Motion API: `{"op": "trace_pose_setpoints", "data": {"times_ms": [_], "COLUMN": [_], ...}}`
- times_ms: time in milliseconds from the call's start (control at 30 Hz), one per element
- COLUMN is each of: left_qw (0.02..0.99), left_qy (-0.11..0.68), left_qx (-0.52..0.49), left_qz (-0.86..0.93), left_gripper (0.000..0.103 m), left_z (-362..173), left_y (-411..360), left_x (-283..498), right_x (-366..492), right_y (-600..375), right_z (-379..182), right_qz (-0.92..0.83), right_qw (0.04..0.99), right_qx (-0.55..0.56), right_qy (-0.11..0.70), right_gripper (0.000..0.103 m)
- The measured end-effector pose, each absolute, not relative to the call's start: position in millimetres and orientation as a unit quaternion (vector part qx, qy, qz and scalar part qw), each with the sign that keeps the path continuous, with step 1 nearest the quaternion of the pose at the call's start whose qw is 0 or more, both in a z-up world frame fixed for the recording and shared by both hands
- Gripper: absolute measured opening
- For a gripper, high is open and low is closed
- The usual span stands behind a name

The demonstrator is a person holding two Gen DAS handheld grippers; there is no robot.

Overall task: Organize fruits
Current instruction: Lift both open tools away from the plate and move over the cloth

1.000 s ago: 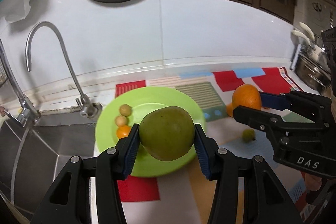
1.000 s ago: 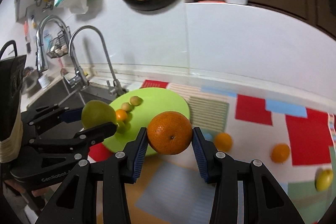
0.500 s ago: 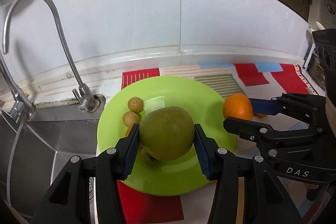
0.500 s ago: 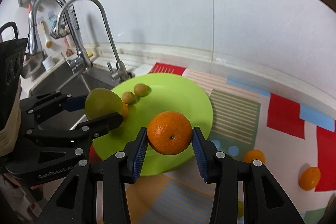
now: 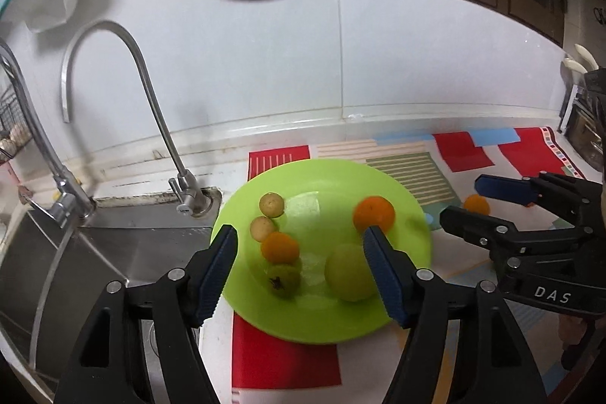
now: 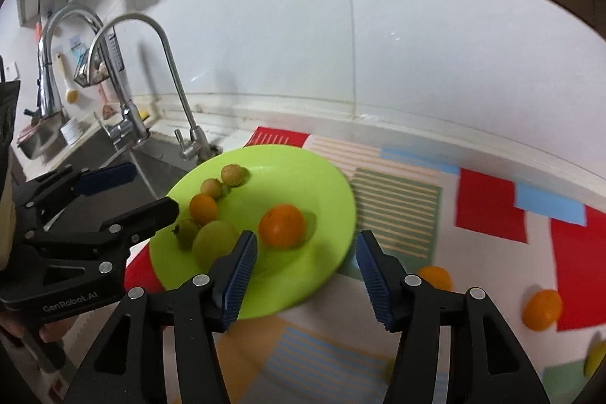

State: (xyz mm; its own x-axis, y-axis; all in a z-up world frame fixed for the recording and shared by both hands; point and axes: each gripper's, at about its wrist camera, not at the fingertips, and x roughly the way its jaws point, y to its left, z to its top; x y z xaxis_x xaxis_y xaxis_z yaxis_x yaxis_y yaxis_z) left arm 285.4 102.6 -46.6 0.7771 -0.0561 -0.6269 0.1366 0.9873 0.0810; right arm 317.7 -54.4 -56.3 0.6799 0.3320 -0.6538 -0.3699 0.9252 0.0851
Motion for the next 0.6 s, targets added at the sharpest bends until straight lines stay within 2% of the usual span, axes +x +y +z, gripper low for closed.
{"op": "trace_pose_setpoints", "data": {"times_ms": [33, 367, 600], "left_qw": [0.942, 0.95, 0.952], "left_qy": [0.327, 0.303, 0.287], "left_qx": [0.059, 0.052, 0.056], "left_qz": [-0.053, -0.063, -0.088], "left_gripper": [0.071, 0.083, 0.089], "left_z": [-43, -19, -8], "left_y": [101, 80, 62], "left_x": [280, 231, 202], "right_x": [312, 250, 205], "right_y": [-58, -95, -117], "right_z": [-53, -28, -14], "right_qz": [0.186, 0.121, 0.067], "right_qw": [0.919, 0.94, 0.952], "right_qx": [-0.024, 0.005, 0.016], "right_qy": [0.348, 0.318, 0.299], "right_gripper": [0.061, 0.074, 0.078]}}
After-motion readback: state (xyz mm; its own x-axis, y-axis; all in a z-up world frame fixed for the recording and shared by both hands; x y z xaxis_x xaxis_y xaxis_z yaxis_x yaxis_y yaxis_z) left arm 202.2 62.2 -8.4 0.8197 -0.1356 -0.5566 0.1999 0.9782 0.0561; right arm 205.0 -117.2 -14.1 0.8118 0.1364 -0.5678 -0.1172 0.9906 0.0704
